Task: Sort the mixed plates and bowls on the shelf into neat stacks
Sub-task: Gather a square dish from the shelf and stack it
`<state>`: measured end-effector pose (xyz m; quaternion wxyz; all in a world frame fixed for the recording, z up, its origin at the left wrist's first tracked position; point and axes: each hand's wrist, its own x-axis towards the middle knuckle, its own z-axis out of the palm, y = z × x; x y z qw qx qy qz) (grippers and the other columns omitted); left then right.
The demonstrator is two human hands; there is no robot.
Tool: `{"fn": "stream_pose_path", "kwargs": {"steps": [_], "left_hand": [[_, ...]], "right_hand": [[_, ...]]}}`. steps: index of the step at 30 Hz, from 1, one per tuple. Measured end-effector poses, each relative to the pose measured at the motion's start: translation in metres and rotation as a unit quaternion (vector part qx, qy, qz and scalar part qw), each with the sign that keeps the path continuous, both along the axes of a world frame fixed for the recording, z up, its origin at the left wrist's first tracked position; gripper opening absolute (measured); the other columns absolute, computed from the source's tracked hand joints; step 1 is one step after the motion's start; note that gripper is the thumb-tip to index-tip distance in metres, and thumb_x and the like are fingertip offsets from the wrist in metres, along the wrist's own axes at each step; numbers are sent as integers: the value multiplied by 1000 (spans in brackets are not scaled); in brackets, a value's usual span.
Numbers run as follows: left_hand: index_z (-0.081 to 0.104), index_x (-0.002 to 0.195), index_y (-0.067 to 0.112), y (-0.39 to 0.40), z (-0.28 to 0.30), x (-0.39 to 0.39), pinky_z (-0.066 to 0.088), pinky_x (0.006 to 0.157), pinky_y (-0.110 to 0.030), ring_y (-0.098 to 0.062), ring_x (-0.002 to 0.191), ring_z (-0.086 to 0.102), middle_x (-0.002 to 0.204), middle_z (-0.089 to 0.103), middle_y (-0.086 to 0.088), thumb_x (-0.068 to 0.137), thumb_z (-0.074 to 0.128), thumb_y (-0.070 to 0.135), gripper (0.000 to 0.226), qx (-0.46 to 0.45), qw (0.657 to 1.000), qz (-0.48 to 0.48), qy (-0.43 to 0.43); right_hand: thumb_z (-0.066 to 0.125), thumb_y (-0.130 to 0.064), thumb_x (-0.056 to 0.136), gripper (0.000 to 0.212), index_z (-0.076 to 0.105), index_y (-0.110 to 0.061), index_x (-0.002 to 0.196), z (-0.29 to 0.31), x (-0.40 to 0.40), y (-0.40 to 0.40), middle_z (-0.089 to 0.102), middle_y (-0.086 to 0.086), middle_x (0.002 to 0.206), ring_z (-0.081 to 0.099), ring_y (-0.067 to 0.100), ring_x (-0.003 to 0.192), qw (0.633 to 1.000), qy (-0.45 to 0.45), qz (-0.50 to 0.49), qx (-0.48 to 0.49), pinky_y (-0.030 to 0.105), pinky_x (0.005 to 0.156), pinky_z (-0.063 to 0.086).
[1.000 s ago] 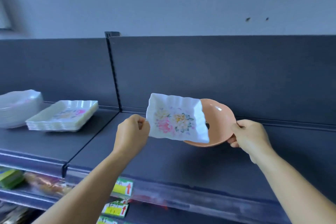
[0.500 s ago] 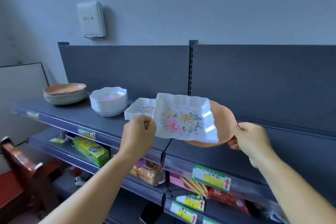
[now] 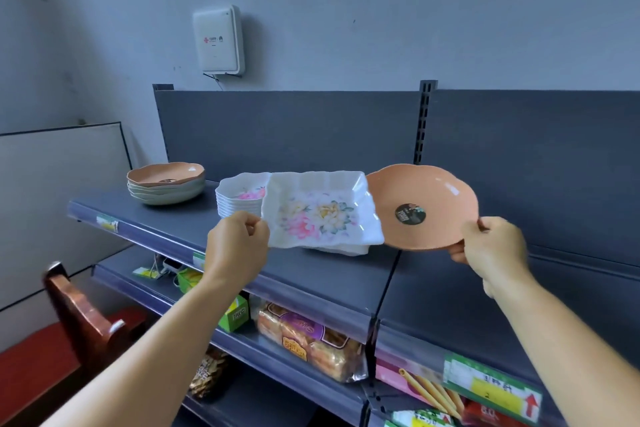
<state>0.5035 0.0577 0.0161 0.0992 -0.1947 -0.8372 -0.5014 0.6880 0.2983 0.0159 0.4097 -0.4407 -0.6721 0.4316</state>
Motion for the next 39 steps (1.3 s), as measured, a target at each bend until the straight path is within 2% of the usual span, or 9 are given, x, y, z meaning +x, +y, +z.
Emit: {"fn": "stream_pose_path", "kwargs": {"steps": [4,8,11,14,25,28,35,37,39], "left_hand": [[64,78,7,11,-3,-36,56,70,-38,-32,77,71,74,71,-12,89,47,17,23,-7,1000,16,-14],[57,66,2,35,-10,-66,53,61,-38,-30,65,62,72,69,-19,85,44,15,26,-41,999,18,-25],[45,57,12,62,-16,-77,38,51,-26,-24,57,44,58,54,-10,82,41,12,25,-85,996,-3,-31],[35,54,14,89,-19,-85,29,48,-25,-23,58,33,56,45,-5,82,41,9,29,-115,993,-8,-24],[35,54,12,108,-28,-107,21,44,-25,-20,52,35,56,39,-1,88,47,15,36,-236,972,21,-6],[38,55,13,106,-25,-109,23,45,-25,-23,60,41,58,41,0,89,48,17,36,-255,967,5,11],[31,53,14,74,-3,-118,22,46,-30,-23,57,29,50,34,-1,98,37,30,49,-143,979,-99,108],[45,59,7,59,5,-127,32,50,-32,-31,61,34,56,44,-12,100,37,35,50,-111,982,-108,111],[59,80,2,41,9,-145,38,56,-30,-30,66,44,76,62,-18,97,43,37,42,-98,984,-94,113]], "right_hand": [[40,-11,93,21,58,-3,101,3,-15,23,65,7,62,63,20,54,999,22,-45,-8,29,57,47],[38,-11,94,26,59,0,106,7,-31,41,65,8,65,63,21,54,998,39,-48,-31,36,70,53],[39,-9,94,25,60,-2,103,8,-44,49,66,9,67,64,23,57,998,42,-29,-40,42,81,56],[40,-8,94,22,60,-2,99,4,-56,56,66,11,67,63,24,57,998,38,-6,-43,44,82,57],[43,-8,95,16,59,-4,95,-8,-92,45,67,13,69,64,24,58,997,2,52,-50,41,74,58],[43,-7,94,17,60,-3,95,-7,-104,37,67,13,69,64,25,59,997,-4,63,-47,38,67,57],[47,-8,93,17,61,-1,99,0,-146,3,67,14,71,63,25,58,996,10,79,-37,41,68,58],[48,-9,93,17,61,-2,100,4,-164,-15,67,14,72,63,26,57,996,15,83,-28,45,73,58],[47,-8,93,15,60,-3,100,9,-183,-37,67,15,72,64,27,58,995,25,94,-24,46,75,58]]}}
